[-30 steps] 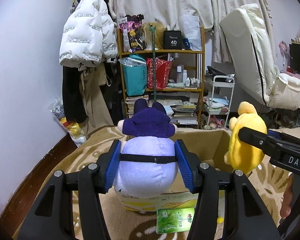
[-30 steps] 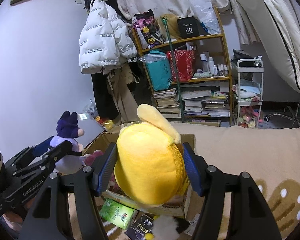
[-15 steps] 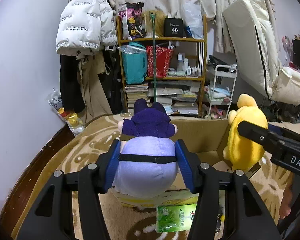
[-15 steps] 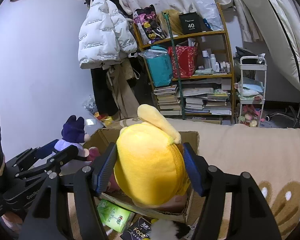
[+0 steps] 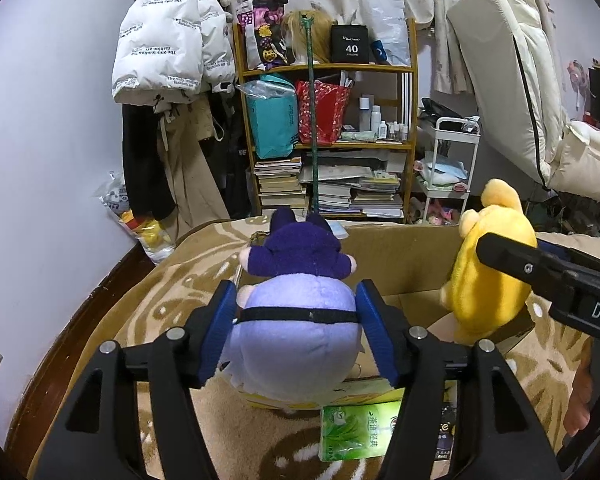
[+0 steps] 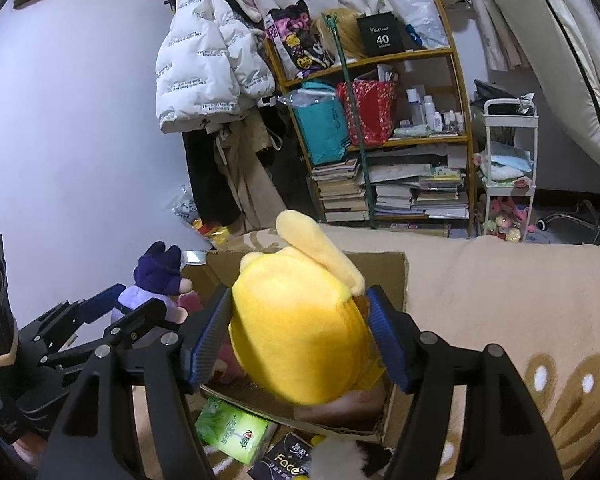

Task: Organize soft objects
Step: 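Open both tools to drop the yellow and purple-white plushes into the box, then withdraw both tools from the box and lower them toward the items beside it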

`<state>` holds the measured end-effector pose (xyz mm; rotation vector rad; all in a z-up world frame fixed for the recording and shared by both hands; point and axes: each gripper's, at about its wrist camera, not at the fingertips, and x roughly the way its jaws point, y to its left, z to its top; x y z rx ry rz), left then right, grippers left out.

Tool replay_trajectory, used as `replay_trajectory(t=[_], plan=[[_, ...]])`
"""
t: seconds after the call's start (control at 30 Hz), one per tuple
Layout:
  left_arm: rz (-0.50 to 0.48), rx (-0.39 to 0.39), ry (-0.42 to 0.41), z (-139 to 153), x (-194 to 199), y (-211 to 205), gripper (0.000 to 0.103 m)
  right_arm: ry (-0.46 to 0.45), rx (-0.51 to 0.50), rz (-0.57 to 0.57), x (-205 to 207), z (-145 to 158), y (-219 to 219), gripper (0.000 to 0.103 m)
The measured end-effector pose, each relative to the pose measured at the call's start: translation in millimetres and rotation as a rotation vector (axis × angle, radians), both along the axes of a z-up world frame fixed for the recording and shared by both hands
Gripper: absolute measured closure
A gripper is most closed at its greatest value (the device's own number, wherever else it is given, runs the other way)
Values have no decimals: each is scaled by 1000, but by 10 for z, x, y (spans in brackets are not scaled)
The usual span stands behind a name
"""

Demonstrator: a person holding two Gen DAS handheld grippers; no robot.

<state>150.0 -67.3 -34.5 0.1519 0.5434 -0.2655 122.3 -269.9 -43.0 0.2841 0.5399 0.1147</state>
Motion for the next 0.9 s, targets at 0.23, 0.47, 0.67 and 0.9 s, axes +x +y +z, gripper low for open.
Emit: replay_trajectory(t=[0.23, 0.47, 0.67, 0.9], plan=[[8, -21, 40, -9, 16, 48, 29, 4, -20, 10, -6, -13, 43, 21], [26, -3, 42, 23, -43, 113, 16, -8, -40, -12, -108, 47, 42, 8], [28, 14, 43, 66, -155, 166, 8, -11, -56, -36, -250, 120, 41, 0], [9, -5, 59, 123, -346, 244, 3, 59, -65, -87, -389, 137, -18, 0]])
